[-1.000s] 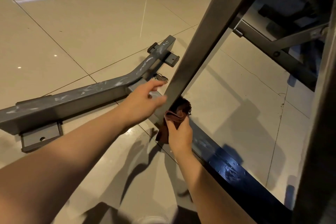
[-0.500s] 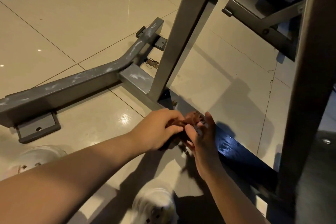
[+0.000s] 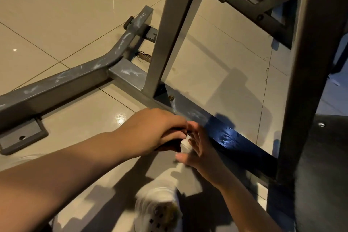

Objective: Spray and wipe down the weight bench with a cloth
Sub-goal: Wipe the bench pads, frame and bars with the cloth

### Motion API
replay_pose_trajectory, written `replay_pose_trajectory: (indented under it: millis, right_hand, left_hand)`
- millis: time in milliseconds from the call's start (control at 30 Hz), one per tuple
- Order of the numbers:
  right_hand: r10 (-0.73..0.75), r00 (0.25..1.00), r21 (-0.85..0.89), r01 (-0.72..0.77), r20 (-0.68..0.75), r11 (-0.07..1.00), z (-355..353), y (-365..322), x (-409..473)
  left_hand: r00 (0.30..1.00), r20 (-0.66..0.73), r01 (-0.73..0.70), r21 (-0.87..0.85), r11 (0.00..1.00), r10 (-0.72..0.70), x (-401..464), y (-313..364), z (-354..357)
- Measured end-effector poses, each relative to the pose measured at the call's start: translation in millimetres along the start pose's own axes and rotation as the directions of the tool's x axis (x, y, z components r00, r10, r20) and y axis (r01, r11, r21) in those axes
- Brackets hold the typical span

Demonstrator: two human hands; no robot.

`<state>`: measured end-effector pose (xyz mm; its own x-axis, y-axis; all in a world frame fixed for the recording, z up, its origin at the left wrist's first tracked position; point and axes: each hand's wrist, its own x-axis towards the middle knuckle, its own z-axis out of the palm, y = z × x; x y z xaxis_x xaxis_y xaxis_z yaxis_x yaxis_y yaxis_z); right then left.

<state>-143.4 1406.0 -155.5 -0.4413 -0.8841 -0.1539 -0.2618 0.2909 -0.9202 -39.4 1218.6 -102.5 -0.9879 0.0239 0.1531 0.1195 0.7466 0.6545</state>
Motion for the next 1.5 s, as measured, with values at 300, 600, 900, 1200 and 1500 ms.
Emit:
replay_pose_trajectory:
  millis: [300, 600, 900, 1200, 1500]
  right_hand:
    - [0.068, 0.98, 0.015, -0.066, -0.187, 0.998, -15, -16, 1]
    - [-0.085, 0.854, -0.584, -0.274, -0.513, 0.764, -68, 13, 99]
    - [-0.066, 0.954, -0.891, -0.248, -0.294, 0.38, -8, 72, 70]
    - [0.228, 0.927, -0.827, -0.369, -0.297, 0.423, 23, 46, 127]
    - [0.094, 0.993, -0.917, -0.102, -0.071, 0.386, -24, 65, 73]
  left_hand:
    - [0.985, -0.14, 0.103, 0.006, 0.995, -0.101, 15, 14, 11]
    - [0.802, -0.048, 0.534, -0.389, 0.751, -0.595, 33, -5, 19]
    - [0.787, -0.087, 0.459, -0.579, 0.674, -0.611, 13, -39, -40]
    - [0.849, -0.048, 0.406, -0.579, 0.707, -0.527, 38, -34, -37]
    - [0.852, 0.032, 0.41, -0.663, 0.627, -0.523, 26, -38, -54]
